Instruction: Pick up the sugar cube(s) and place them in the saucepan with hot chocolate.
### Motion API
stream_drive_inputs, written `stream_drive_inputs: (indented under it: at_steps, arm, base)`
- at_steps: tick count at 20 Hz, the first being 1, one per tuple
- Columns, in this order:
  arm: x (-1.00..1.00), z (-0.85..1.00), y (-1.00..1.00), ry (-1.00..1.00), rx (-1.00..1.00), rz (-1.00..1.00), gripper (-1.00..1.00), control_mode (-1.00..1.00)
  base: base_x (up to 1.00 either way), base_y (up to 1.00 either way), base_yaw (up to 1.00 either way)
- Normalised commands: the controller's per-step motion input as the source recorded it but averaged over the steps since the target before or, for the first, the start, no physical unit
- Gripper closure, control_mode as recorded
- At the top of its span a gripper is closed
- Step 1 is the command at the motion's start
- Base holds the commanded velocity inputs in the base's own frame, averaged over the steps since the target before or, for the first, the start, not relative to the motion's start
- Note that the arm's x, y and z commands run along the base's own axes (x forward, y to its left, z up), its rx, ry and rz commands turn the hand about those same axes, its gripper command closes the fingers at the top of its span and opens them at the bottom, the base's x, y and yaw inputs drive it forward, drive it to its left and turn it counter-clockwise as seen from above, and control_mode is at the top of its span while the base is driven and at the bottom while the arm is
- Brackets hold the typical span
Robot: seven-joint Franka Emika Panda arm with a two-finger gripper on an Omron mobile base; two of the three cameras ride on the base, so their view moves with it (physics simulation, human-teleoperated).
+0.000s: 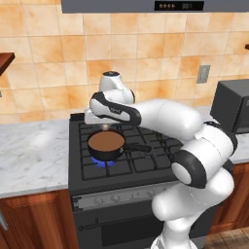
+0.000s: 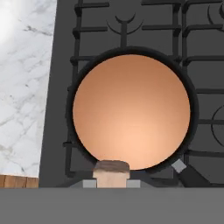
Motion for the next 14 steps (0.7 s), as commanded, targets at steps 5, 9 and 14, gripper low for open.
stream_drive_inputs:
  at_steps: [5,9,14]
  arm:
    - [0.46,-0.05,0.0,0.22,-0.1,-0.01,1.0,-1.0]
    - [0.23,-0.2,-0.02,0.17,-0.11,0.0,1.0,-1.0]
    - [0.16,-0.32,-0.02,0.01,-0.13,0.0,1.0,-1.0]
  base:
    - [0.0,0.0,0.0]
    - [0.0,0.0,0.0]
    - [0.0,0.0,0.0]
